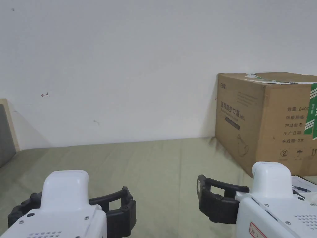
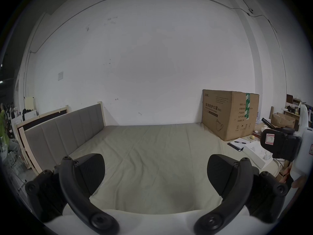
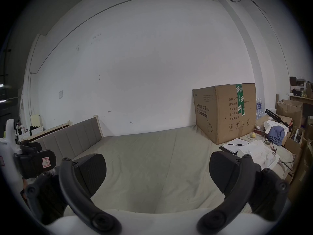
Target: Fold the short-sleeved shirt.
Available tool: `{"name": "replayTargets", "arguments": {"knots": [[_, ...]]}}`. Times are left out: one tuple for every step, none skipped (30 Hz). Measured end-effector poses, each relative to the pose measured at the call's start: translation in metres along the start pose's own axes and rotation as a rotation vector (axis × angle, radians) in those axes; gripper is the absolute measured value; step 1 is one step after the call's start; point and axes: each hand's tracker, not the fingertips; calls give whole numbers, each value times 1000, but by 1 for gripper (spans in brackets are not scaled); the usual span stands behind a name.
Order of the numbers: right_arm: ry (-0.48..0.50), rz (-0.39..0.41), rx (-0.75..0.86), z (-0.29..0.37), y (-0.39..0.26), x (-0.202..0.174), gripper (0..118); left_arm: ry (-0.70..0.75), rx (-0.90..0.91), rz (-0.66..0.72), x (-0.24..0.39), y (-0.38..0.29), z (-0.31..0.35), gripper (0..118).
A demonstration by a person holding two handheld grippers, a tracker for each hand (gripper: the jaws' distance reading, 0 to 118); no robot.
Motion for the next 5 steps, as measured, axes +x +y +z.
{"name": "replayTargets", "arguments": {"knots": [[0,-3,1,0,-1,0,118,4,-2,-8,1,0,-1,118],[0,-5,1,-1,-1,0,118,1,12,-7,2,-1,0,118],[1,-6,0,-1,-1,-1,118,0,17,-1,2,-2,-1,118],[3,-6,-2,-2,-1,-1,118,-3,5,-11,3,-1,-1,118],[4,-3,-4,-2,-1,-1,118,-13,5,-23,3,-2,-1,118]]}}
